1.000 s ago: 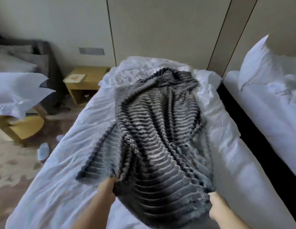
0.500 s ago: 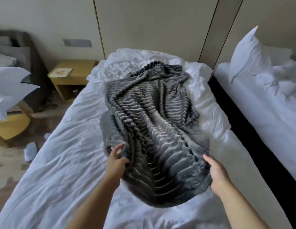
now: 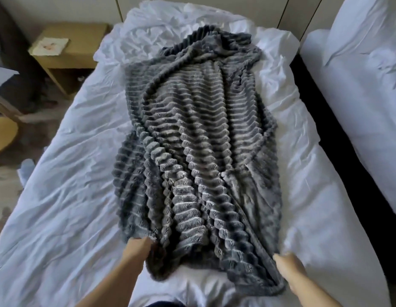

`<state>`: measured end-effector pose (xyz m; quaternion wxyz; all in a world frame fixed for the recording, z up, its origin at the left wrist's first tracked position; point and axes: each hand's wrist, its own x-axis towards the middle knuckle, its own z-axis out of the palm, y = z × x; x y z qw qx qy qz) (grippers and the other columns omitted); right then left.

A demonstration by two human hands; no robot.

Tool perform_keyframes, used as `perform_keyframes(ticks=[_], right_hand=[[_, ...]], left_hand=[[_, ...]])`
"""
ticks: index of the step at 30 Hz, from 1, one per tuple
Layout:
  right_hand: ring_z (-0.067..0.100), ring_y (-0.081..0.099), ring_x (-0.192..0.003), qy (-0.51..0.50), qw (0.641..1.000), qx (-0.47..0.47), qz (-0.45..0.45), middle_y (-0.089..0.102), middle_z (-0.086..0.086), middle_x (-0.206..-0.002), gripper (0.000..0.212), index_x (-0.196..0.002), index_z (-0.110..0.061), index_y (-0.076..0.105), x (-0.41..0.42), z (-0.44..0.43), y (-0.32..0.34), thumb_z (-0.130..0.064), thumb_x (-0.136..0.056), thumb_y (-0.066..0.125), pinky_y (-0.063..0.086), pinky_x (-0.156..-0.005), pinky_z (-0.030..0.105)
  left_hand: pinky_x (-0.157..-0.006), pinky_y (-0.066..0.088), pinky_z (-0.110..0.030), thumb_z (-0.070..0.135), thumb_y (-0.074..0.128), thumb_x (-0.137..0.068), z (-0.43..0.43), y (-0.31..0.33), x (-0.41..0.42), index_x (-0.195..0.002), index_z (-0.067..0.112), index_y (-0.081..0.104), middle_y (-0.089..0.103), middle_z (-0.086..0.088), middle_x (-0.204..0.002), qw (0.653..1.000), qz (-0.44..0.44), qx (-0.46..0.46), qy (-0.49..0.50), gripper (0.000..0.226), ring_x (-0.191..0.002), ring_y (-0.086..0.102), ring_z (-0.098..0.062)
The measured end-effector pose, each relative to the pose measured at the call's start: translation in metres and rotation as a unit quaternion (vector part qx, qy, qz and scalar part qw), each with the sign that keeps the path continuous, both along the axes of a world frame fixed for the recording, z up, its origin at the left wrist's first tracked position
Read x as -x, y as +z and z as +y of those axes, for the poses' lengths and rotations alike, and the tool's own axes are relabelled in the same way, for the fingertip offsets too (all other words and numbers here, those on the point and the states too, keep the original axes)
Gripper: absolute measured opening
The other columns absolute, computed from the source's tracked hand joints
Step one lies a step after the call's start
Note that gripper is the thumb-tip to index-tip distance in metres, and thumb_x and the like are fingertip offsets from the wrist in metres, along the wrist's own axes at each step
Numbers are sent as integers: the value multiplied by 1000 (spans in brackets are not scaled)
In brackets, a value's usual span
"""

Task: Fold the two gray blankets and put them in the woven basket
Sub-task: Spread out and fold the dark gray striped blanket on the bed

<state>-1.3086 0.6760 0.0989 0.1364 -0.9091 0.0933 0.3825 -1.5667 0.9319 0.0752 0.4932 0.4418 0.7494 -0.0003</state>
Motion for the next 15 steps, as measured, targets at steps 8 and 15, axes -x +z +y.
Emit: perform_keyframes(ticks=[8,15], right_hand=[[26,56,-87,150,986,-49,-51,67,7,-101,11,-95,-16,62,-48,114,-41,-22,-88,57,39,-69,30],[34,47,-124,179,959,-95,-197,47,18,-139,55,-137,-12,45,-86,191,-105,-24,-87,62,39,-100,40]], left_hand=[[-50,34,-27,16,51,-87,61,-62,8,-112,-9,57,55,-18,-79,965,19,79,250,36,-65,52,-30],[-47,35,-25,15,48,-87,94,-121,9,-98,10,57,58,-8,-86,861,-39,61,504,15,-67,51,-18]])
